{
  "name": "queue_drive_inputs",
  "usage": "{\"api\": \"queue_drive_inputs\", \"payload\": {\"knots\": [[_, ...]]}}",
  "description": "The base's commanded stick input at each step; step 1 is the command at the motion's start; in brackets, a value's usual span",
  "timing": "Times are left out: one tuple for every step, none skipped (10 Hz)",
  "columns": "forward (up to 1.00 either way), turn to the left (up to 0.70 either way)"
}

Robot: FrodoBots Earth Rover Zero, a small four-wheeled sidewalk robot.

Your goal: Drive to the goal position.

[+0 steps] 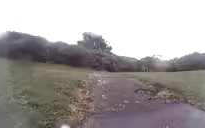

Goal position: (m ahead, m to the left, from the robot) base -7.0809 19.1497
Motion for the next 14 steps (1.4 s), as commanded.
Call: {"api": "queue_drive_inputs", "payload": {"knots": [[0.00, -0.51], [0.00, -0.61], [0.00, -0.70], [0.00, -0.70], [0.00, -0.70], [0.07, -0.60], [0.14, -0.49], [0.21, -0.38], [0.28, -0.27], [0.36, -0.17], [0.43, -0.06], [0.50, 0.05], [0.57, 0.15], [0.64, 0.26]]}}
